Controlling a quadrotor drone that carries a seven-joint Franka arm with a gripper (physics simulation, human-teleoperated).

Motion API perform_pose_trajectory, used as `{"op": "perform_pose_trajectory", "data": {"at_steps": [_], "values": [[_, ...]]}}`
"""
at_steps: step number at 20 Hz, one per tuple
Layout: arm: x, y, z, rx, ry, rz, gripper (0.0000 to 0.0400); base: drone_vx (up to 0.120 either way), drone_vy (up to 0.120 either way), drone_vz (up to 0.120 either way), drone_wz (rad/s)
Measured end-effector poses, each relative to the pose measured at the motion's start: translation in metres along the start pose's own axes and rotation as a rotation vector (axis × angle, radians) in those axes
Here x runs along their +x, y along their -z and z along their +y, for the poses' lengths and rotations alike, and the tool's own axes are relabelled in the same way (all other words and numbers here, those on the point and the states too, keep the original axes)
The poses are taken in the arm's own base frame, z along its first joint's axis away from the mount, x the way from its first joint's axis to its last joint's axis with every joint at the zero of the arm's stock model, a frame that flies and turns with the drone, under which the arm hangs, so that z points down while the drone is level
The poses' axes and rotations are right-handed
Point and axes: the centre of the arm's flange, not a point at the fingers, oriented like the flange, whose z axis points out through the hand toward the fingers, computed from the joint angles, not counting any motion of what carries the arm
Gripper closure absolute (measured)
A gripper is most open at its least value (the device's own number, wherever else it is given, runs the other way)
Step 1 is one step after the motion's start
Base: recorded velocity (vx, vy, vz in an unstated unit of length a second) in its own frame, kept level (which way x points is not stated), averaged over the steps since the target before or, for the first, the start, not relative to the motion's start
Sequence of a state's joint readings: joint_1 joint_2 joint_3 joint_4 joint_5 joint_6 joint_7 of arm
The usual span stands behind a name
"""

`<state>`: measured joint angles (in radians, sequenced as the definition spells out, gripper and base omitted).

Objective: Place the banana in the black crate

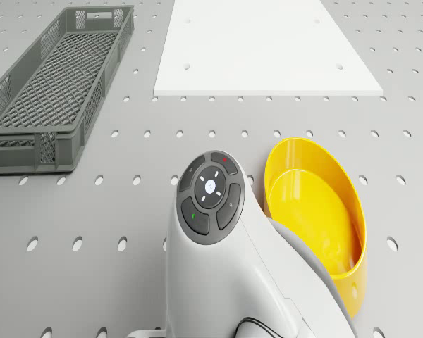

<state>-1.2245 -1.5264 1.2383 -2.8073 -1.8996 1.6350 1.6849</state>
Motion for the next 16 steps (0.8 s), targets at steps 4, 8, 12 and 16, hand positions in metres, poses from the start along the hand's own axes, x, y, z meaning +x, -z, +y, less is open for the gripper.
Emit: {"op": "perform_pose_trajectory", "data": {"at_steps": [4, 8, 12, 16], "values": [[0.0, 0.004, 0.0, -0.001, -0.014, 0.002, 0.0211, 0.0, 0.0, 0.0, 0.0], [0.0, 0.017, 0.0, -0.001, -0.024, 0.003, 0.0211, 0.0, 0.0, 0.0, 0.0], [0.0, 0.033, 0.0, -0.001, -0.032, 0.003, 0.0211, 0.0, 0.0, 0.11, 0.0], [0.0, 0.041, 0.0, -0.002, -0.036, 0.003, 0.0211, 0.08, 0.1, 0.12, 0.0]]}}
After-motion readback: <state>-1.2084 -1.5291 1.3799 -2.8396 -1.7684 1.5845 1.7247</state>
